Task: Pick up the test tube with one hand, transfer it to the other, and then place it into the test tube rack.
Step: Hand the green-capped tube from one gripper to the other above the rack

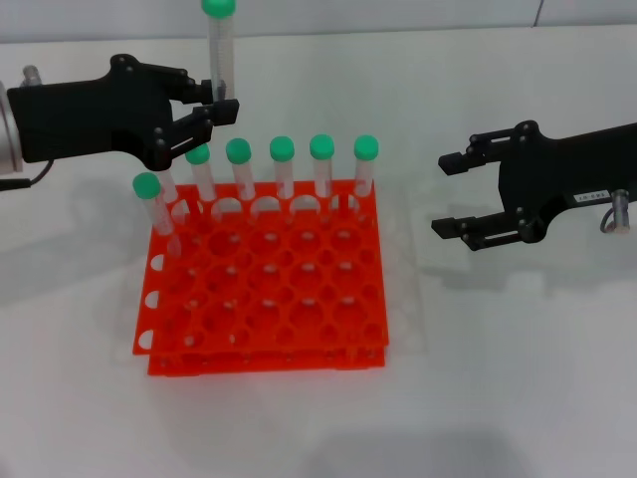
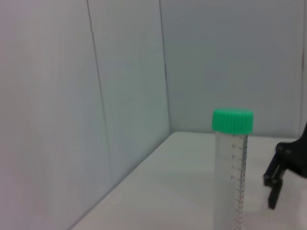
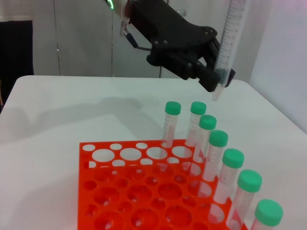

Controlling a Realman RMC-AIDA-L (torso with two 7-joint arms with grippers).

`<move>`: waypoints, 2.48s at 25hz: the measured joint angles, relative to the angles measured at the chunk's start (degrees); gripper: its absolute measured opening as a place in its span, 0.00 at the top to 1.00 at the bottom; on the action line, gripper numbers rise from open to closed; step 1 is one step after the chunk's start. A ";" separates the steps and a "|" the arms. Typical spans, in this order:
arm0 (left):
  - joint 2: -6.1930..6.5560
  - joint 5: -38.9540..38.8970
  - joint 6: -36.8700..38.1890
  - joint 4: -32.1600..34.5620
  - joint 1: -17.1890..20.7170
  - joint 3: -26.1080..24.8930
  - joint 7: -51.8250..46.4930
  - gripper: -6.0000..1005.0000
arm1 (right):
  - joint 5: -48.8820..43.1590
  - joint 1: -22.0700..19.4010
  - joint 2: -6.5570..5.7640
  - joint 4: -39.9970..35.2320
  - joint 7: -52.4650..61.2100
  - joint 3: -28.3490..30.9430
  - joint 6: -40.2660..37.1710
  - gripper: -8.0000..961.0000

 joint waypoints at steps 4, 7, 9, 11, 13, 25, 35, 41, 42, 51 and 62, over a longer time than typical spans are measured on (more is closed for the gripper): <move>1.90 -1.77 2.93 -5.62 -1.92 -0.40 -0.14 0.74 | 0.34 0.05 0.04 0.51 0.02 0.03 0.31 0.27; 2.50 -1.87 4.74 -7.96 -2.75 -0.77 0.15 0.74 | 1.51 0.09 0.07 1.15 0.02 -0.01 0.94 0.27; 2.76 -1.88 5.41 -8.58 -2.85 -0.81 0.58 0.74 | 1.96 0.13 0.08 1.41 0.02 -0.02 1.30 0.27; 2.82 -1.88 5.58 -8.69 -2.81 -0.82 0.66 0.74 | 2.51 0.13 0.09 1.46 0.17 -0.11 1.90 0.27; 2.83 -1.65 5.60 -8.73 -2.80 -0.83 0.33 0.74 | 3.37 0.17 0.09 1.46 0.84 -0.51 2.87 0.27; 3.38 1.37 2.91 -8.87 -4.09 -0.83 -3.24 0.73 | 7.82 1.13 0.03 2.80 3.66 -0.88 8.90 0.27; 3.43 2.93 3.10 -8.74 -5.52 -0.32 -5.06 0.72 | 15.99 2.03 -0.19 6.80 5.09 -0.33 9.70 0.27; 3.54 4.29 4.69 -8.53 -6.64 -0.22 -6.17 0.72 | 19.47 2.10 -0.19 7.98 5.54 -0.62 9.09 0.27; 3.53 4.78 4.87 -8.53 -6.93 -0.22 -6.27 0.72 | 19.94 2.15 -0.17 8.24 5.54 -0.66 8.99 0.27; 2.96 7.81 5.55 -8.46 -8.21 -0.12 -7.05 0.71 | 23.42 3.28 -0.05 11.41 5.61 -0.82 7.99 0.27; 2.90 7.90 5.44 -8.55 -8.26 0.38 -6.70 0.71 | 27.78 9.08 0.07 19.60 6.53 -1.60 7.34 0.27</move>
